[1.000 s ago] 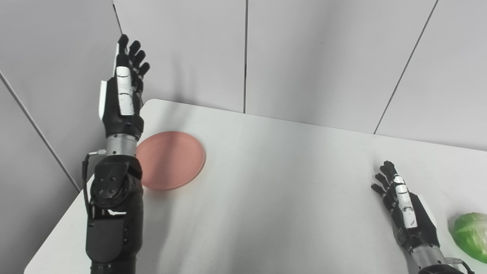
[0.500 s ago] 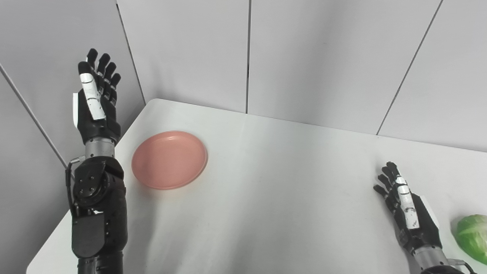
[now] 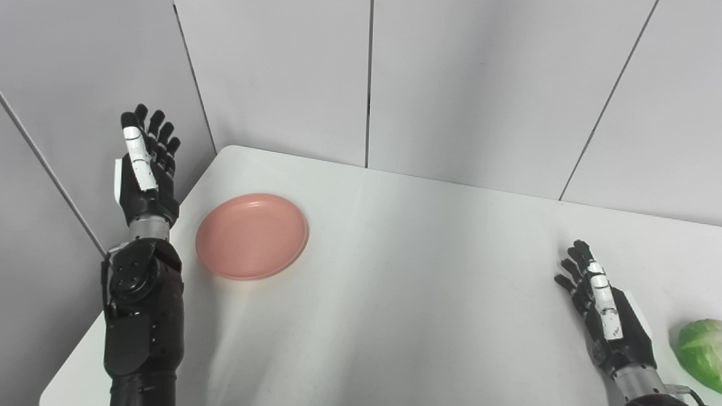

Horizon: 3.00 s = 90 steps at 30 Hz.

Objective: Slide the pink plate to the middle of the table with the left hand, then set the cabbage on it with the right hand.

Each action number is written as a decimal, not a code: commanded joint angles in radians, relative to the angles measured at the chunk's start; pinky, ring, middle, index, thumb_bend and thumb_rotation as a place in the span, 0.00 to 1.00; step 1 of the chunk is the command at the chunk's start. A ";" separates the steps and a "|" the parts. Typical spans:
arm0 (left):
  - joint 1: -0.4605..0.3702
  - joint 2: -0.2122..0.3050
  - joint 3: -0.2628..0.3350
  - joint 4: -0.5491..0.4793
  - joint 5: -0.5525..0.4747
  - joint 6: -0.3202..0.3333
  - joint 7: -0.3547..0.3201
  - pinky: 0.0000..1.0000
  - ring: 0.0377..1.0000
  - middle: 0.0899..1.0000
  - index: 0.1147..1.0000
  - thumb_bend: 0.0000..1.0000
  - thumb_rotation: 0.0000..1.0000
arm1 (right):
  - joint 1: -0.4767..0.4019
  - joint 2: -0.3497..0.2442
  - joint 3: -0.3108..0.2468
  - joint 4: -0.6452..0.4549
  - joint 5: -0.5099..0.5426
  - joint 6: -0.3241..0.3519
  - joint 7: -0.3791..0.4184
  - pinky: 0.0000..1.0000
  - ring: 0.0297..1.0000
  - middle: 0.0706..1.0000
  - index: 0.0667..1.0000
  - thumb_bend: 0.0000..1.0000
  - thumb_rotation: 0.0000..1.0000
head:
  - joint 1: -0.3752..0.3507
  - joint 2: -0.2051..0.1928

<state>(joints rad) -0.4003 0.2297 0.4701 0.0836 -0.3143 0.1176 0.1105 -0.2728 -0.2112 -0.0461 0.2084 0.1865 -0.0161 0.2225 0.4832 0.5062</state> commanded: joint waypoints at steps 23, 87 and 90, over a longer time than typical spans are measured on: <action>-0.058 0.049 0.055 0.232 -0.057 -0.081 0.006 0.97 0.97 0.97 0.97 0.75 0.98 | -0.001 -0.012 -0.005 -0.036 -0.009 0.027 0.001 1.00 0.98 0.98 0.98 0.25 1.00 | 0.001 0.009; -0.046 -0.079 -0.316 0.208 0.041 0.065 -0.124 0.92 0.93 0.93 0.94 0.76 0.96 | 0.008 0.012 0.007 -0.063 -0.046 0.040 -0.022 0.98 0.93 0.95 0.95 0.26 1.00 | -0.083 0.028; -0.036 -0.086 -0.343 0.178 0.055 0.074 -0.138 0.92 0.93 0.93 0.94 0.76 0.96 | 0.010 0.017 0.008 -0.070 -0.047 0.049 -0.027 0.98 0.93 0.95 0.95 0.26 1.00 | -0.095 0.028</action>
<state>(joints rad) -0.4173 0.1457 0.1400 0.3031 -0.2716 0.1894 -0.0037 -0.2556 -0.1965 -0.0374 0.1534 0.1408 0.0218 0.2002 0.3942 0.5338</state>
